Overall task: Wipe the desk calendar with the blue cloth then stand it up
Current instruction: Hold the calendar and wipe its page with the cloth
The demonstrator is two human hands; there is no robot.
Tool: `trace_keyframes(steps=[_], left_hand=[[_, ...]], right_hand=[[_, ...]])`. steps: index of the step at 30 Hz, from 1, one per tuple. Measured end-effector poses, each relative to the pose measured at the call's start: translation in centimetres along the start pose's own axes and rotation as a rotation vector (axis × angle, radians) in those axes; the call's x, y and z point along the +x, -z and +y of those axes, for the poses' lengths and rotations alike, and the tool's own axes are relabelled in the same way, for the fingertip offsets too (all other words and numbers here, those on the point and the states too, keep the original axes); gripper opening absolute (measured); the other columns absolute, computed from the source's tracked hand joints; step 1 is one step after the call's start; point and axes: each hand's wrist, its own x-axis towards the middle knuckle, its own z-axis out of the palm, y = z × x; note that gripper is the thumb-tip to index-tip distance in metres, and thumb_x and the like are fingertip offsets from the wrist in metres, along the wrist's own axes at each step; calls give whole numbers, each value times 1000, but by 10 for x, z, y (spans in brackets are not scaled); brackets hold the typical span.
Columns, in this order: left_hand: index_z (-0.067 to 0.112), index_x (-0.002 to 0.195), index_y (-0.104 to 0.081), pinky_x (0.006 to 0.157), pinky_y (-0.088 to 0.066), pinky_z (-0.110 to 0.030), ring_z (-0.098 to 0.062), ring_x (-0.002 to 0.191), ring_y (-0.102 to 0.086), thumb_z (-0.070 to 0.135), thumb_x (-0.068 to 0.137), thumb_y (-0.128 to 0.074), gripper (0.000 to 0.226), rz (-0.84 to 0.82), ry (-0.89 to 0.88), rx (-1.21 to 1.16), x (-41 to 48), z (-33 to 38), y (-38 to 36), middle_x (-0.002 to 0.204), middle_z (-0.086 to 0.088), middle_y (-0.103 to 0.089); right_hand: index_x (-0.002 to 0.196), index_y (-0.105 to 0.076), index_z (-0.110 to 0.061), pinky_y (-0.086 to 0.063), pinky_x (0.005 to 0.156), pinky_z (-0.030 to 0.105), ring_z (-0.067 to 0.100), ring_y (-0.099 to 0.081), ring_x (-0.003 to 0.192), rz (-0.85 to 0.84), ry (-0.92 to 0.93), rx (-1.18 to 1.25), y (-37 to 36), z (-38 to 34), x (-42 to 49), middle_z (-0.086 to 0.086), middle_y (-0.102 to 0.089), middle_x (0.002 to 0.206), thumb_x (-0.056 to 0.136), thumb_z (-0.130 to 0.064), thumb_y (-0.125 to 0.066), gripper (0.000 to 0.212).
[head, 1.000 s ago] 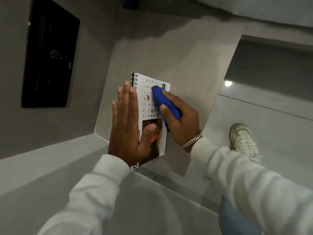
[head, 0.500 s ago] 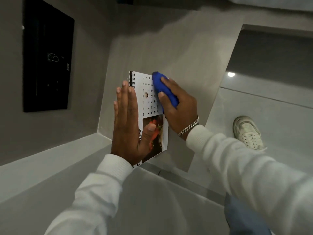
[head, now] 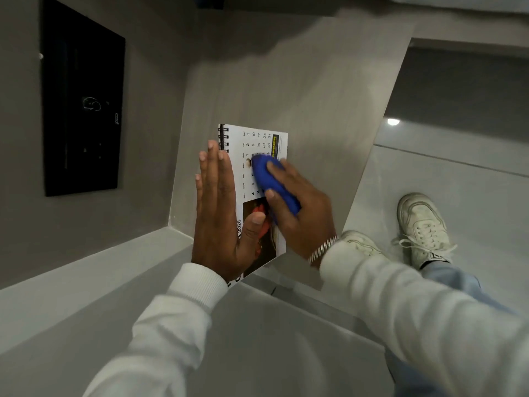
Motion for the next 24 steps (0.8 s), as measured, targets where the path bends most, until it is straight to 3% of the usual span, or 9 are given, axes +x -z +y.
trace_keyframes(steps=[4, 7, 13, 24], left_hand=[[-2, 150, -4, 119, -15, -66, -31, 153, 4, 64, 93, -17, 88, 1, 14, 12, 0, 2, 1, 162, -13, 5], [-1, 150, -4, 119, -13, -65, -28, 153, 7, 64, 93, -17, 88, 6, 8, 8, 0, 3, 1, 161, -11, 6], [8, 150, 0, 119, -14, -65, -27, 154, 5, 63, 93, -18, 81, 10, -2, -14, 0, -1, 0, 162, -6, 7], [13, 151, 5, 120, -13, -64, -27, 154, 7, 66, 92, -15, 82, 9, 5, -17, -1, 0, -1, 161, -5, 9]], right_hand=[[135, -49, -9, -44, 108, 37, 29, -52, 128, 70, 23, -13, 5, -8, 36, 18, -49, 144, 92, -18, -60, 45], [136, -47, -8, -46, 107, 43, 29, -51, 129, 3, 25, -12, 5, -4, 13, 17, -48, 145, 92, -17, -60, 47], [138, -47, -17, -43, 110, 40, 20, -44, 136, -156, 58, -32, -2, 13, -55, 8, -42, 150, 93, -23, -58, 47], [137, -46, -11, -47, 106, 47, 31, -49, 131, 38, 116, -60, -1, -7, 22, 16, -45, 147, 92, -18, -60, 47]])
